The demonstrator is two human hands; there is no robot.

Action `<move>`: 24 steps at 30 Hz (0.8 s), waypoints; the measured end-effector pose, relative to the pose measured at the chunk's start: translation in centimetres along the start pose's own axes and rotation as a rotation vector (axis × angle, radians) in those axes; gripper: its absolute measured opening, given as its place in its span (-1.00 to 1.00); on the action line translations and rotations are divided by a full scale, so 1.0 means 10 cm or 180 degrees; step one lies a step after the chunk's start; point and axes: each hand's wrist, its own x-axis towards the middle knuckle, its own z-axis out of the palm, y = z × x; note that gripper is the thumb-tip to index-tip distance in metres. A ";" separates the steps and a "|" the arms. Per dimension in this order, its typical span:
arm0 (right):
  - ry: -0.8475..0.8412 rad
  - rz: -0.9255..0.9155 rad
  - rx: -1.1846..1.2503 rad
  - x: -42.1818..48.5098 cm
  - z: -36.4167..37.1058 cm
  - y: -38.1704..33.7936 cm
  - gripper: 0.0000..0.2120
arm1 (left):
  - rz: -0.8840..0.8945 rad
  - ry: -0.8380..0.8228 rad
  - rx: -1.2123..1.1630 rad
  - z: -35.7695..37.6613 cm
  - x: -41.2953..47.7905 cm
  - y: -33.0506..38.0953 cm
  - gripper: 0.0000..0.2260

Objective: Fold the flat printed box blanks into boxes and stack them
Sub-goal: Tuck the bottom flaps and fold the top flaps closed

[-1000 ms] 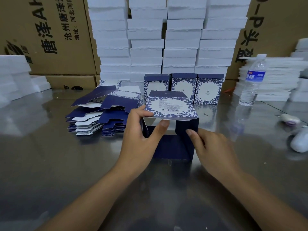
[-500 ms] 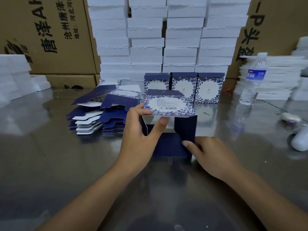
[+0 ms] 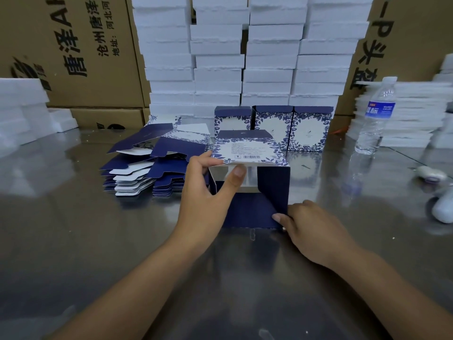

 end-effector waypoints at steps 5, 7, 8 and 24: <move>0.0227 -0.0132 -0.0002 -0.02 0.02 0.01 -0.65 | -0.0035 0.0039 -0.0093 -0.03 0.02 -0.03 -0.62; 0.0267 -0.0278 0.0143 -0.03 0.02 0.00 -0.66 | -0.0068 0.0119 -0.0113 -0.06 0.03 -0.01 -0.60; 0.0247 -0.0363 0.0228 -0.03 0.02 -0.01 -0.67 | -0.0081 0.0155 -0.0122 -0.07 0.04 0.00 -0.61; 0.1323 -0.0352 0.0756 0.00 -0.06 0.05 -0.31 | -0.0061 0.0045 -0.0085 -0.06 0.01 0.10 -0.53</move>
